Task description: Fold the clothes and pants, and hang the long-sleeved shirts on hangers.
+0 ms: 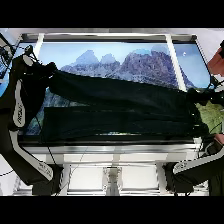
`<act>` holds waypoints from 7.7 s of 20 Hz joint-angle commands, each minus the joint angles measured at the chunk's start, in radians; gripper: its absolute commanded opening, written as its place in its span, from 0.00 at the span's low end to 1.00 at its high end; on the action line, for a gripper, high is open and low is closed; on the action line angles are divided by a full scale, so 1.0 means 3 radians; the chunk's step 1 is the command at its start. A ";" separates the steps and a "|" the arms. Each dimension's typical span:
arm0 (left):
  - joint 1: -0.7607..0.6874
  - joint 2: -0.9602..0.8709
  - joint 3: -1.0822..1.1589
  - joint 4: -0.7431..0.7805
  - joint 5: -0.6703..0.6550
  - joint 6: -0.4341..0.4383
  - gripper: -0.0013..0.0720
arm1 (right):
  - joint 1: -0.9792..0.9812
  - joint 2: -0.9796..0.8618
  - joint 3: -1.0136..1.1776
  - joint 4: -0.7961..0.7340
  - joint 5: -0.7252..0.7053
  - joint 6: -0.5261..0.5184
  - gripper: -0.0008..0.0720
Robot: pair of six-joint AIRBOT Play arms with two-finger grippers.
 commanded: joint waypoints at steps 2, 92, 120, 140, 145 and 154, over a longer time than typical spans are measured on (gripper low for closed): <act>0.0089 0.0027 0.0000 -0.0010 -0.0043 -0.0301 0.07 | 0.0004 -0.0017 0.0446 0.0631 -0.0168 -0.0107 0.04; 0.1061 0.2440 -0.4219 -0.0139 -0.0909 0.0987 0.07 | -0.1083 0.0154 0.0346 -0.0237 0.1050 -0.1067 0.43; 0.1063 0.3029 -0.3483 0.0357 -0.0698 0.0635 0.07 | -0.0848 -0.0317 0.0348 -0.0173 0.2848 -0.2087 0.50; 0.1272 0.3031 -0.2309 -0.0112 -0.1331 0.0379 0.07 | -0.1545 0.0685 0.0188 0.1249 0.3146 -0.1940 0.04; 0.1272 0.3031 -0.2158 -0.0062 -0.1483 0.0439 0.07 | -0.1841 0.1025 0.0189 0.1723 0.2993 -0.1690 0.04; 0.1268 0.2991 -0.2158 0.0285 -0.1588 0.0526 0.07 | -0.1942 0.1190 0.0181 0.0397 0.2215 -0.0599 0.04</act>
